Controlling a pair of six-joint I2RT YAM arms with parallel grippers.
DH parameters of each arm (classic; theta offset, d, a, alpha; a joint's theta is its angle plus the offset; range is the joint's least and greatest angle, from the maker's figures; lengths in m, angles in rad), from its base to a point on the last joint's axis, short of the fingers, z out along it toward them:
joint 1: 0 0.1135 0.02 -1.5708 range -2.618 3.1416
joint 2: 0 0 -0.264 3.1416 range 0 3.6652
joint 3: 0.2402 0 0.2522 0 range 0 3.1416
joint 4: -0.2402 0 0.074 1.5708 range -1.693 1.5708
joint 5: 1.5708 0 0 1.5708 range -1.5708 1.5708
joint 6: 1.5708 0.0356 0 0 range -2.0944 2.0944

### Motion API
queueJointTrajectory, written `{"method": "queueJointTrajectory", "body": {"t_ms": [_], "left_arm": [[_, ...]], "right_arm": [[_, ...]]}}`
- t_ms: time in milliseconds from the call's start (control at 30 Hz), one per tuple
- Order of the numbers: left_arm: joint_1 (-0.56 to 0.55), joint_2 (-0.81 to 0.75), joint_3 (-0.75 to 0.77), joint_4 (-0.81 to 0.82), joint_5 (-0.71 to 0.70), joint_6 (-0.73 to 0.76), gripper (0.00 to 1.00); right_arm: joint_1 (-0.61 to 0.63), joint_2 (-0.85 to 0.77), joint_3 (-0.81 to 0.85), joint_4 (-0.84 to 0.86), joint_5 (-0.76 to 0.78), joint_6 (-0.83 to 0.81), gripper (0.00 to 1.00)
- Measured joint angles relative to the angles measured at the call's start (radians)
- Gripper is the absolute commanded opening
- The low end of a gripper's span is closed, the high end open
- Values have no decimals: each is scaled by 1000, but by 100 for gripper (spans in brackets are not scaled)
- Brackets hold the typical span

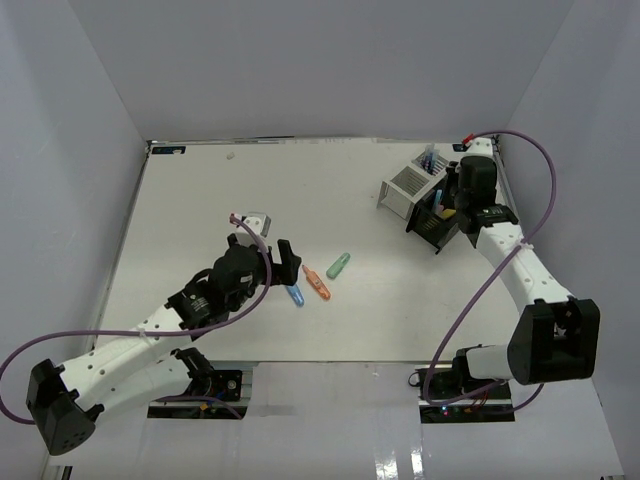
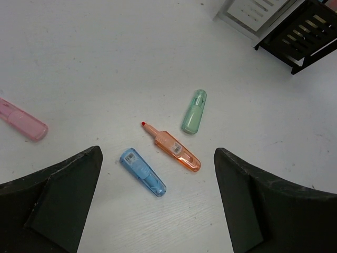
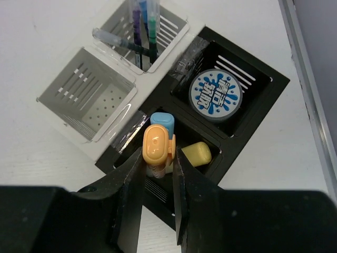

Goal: Sort the stationery into containers
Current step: Place the stationery in the storage box.

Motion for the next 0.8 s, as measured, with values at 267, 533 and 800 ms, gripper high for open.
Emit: {"method": "queueJointTrajectory", "body": {"t_ms": [267, 533, 800], "left_arm": [[0, 50, -50, 41, -2, -27, 98], [0, 70, -62, 52, -2, -42, 98], [0, 119, -61, 48, -2, -79, 98]], "right_arm": [[-2, 86, 6, -3, -7, 3, 35], [2, 89, 26, -54, -24, 27, 77], [178, -86, 14, -107, -13, 69, 86]]}}
